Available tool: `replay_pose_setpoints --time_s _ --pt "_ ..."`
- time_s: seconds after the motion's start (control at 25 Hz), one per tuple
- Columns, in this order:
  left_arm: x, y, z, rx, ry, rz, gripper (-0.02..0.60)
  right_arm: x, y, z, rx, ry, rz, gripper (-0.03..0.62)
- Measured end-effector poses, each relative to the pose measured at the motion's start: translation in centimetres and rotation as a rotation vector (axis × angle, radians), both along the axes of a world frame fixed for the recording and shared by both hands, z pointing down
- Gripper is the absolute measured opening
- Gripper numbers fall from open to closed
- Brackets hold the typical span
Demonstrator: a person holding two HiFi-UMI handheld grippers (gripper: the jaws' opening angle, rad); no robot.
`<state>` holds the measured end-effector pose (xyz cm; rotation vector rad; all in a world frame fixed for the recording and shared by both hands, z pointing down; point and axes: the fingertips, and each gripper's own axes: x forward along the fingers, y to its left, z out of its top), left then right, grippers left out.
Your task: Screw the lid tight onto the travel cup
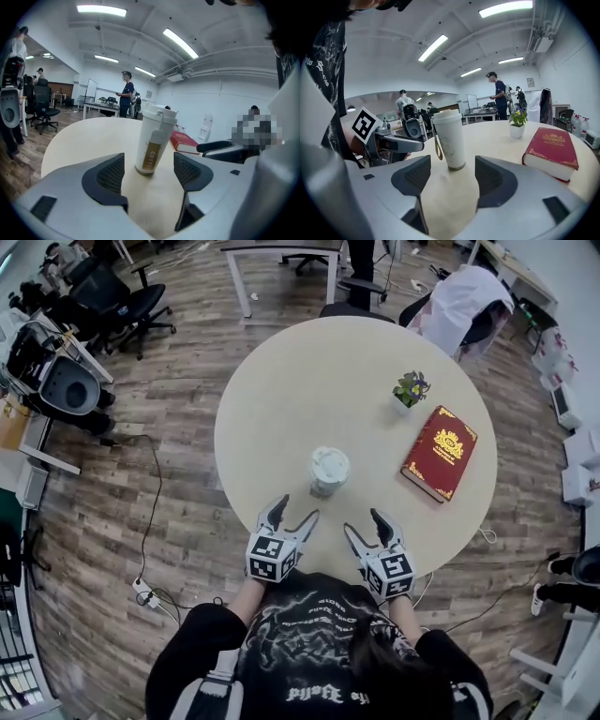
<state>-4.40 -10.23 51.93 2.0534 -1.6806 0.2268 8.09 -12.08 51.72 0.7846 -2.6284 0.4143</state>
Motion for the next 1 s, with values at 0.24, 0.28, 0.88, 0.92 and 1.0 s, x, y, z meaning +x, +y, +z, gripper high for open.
replay_pose_setpoints --time_s 0.24,0.28,0.88,0.92,1.0 --pt "-4.8 -2.6 0.7 -0.012 -0.038 -0.003 0.336 -0.5 -1.8 0.3 -0.002 0.014 0.074 0.294" --pt "-5.6 -3.1 0.9 -0.014 -0.046 -0.005 0.336 -0.6 -1.9 0.5 -0.005 0.015 0.083 0.291" --pt "-2.8 -7.8 3.0 0.001 -0.086 0.398 0.39 -1.0 -3.6 0.5 -0.052 -0.044 0.19 0.29" --pt "-2.7 -7.7 3.0 -0.003 -0.078 0.411 0.39 -1.2 -3.7 0.2 -0.055 -0.058 0.174 0.301" --pt "-2.6 -7.6 3.0 -0.015 -0.066 0.431 0.394 -1.4 -4.1 -0.4 -0.047 -0.066 0.152 0.305"
